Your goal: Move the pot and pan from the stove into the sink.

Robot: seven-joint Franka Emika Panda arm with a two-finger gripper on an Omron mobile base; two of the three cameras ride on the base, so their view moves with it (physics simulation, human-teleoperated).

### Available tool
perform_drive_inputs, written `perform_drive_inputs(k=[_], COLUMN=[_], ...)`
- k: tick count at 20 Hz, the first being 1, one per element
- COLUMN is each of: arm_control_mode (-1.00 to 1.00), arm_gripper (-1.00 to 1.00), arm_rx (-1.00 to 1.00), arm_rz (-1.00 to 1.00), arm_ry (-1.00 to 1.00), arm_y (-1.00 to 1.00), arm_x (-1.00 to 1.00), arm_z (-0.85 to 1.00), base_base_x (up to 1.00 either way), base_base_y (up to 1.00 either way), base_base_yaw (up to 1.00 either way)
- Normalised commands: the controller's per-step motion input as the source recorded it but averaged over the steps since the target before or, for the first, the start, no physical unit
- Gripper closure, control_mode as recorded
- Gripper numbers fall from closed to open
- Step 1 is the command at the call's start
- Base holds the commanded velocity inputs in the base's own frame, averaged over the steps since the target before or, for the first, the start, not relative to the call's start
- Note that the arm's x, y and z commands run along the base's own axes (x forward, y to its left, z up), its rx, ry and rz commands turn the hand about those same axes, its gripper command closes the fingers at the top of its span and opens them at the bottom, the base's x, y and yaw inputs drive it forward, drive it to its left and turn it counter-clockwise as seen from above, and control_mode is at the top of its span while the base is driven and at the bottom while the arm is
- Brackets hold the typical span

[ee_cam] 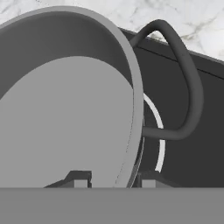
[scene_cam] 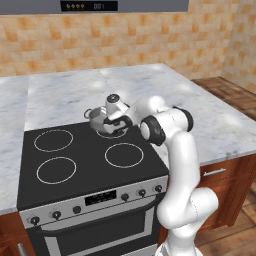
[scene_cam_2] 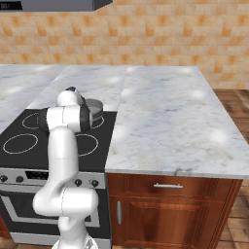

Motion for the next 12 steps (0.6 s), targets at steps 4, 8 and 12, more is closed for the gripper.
perform_drive_inputs(k=[4,8,12], arm_control_mode=[-1.00,-1.00,-1.00], arm_gripper=[1.00,1.00,1.00], arm_rx=[0.02,0.03,0.03], arm_rz=[-0.02,-0.05,-0.05], arm_ry=[0.00,0.04,0.07], arm_y=[-0.01,-0.15,-0.24], arm_x=[-0.05,-0.35,-0.59], arm_z=[0.60,0.71,0.76], base_base_x=[0.00,0.00,0.00], base_base_y=[0.00,0.00,0.00], base_base_yaw=[0.00,0.00,0.00])
